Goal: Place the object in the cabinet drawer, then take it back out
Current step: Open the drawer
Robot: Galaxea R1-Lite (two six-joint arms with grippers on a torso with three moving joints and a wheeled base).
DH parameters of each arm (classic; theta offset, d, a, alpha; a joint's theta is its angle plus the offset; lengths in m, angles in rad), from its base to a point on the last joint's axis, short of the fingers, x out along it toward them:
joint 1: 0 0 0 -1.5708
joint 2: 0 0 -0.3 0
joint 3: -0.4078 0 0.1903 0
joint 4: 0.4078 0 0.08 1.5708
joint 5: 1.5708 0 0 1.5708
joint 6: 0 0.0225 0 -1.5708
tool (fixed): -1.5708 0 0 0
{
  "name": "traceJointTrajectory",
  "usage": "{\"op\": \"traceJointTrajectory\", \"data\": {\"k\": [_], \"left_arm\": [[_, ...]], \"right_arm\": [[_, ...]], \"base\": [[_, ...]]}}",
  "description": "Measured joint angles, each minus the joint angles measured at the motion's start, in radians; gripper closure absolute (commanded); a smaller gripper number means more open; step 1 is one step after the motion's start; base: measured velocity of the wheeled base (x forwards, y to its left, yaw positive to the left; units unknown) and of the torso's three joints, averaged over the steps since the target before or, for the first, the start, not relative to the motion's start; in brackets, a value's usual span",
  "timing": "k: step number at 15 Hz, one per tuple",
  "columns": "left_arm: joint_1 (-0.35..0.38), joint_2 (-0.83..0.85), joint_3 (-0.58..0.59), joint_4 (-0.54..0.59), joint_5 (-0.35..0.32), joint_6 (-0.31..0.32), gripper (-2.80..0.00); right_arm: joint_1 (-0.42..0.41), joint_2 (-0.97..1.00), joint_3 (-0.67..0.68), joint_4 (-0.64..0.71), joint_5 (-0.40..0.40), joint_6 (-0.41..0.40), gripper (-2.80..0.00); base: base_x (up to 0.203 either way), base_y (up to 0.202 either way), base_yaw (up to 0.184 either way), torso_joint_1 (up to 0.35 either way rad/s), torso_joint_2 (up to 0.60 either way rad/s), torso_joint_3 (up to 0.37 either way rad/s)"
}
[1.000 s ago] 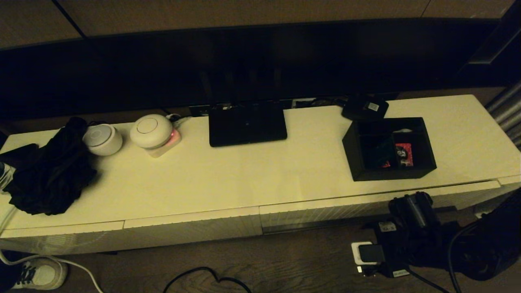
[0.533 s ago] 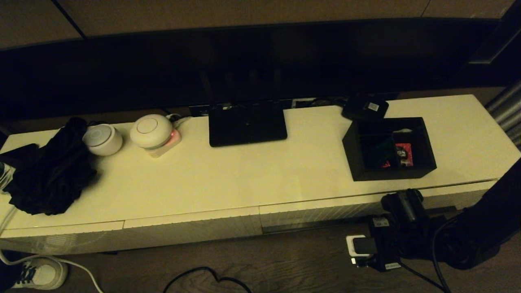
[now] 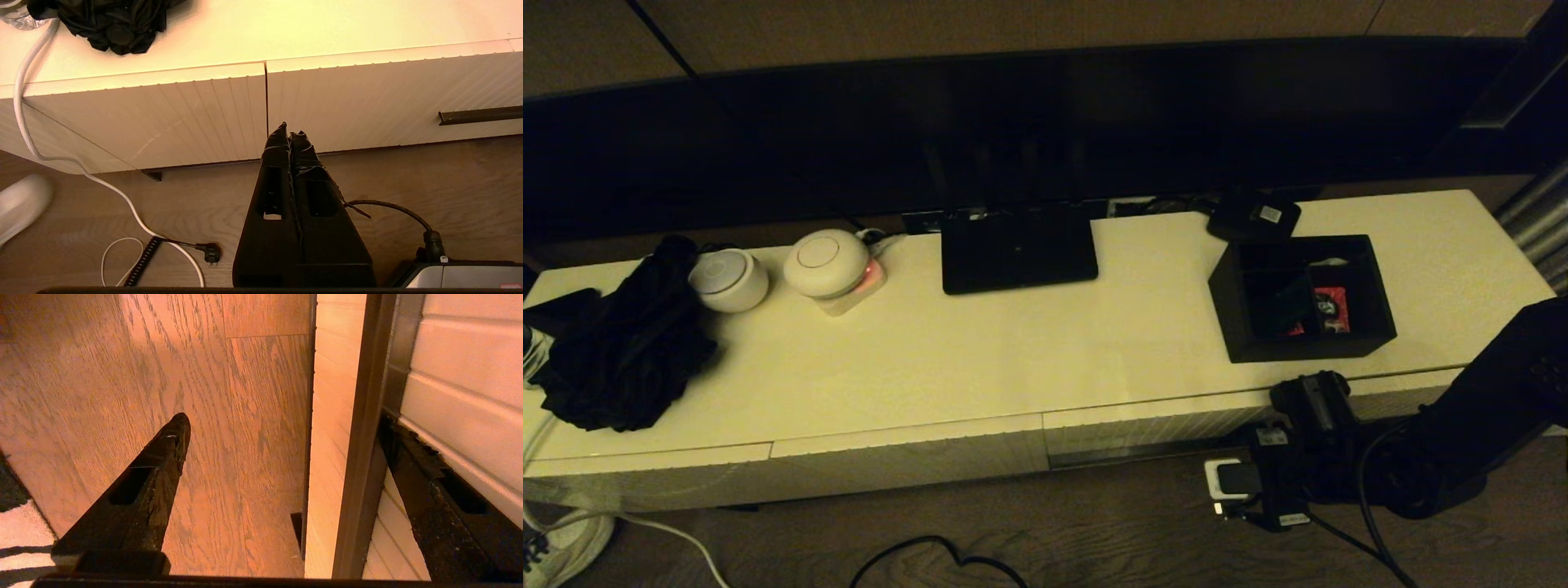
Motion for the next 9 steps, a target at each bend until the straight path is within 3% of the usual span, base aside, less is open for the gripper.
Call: {"op": "traceJointTrajectory", "data": {"k": [9], "left_arm": [[0.000,0.000,0.000,0.000,0.000,0.000,0.00]], "right_arm": [[0.004,0.004,0.018,-0.026,-0.002,0.000,-2.80]], "base": [[0.000,0.000,0.000,0.000,0.00,0.000]]}}
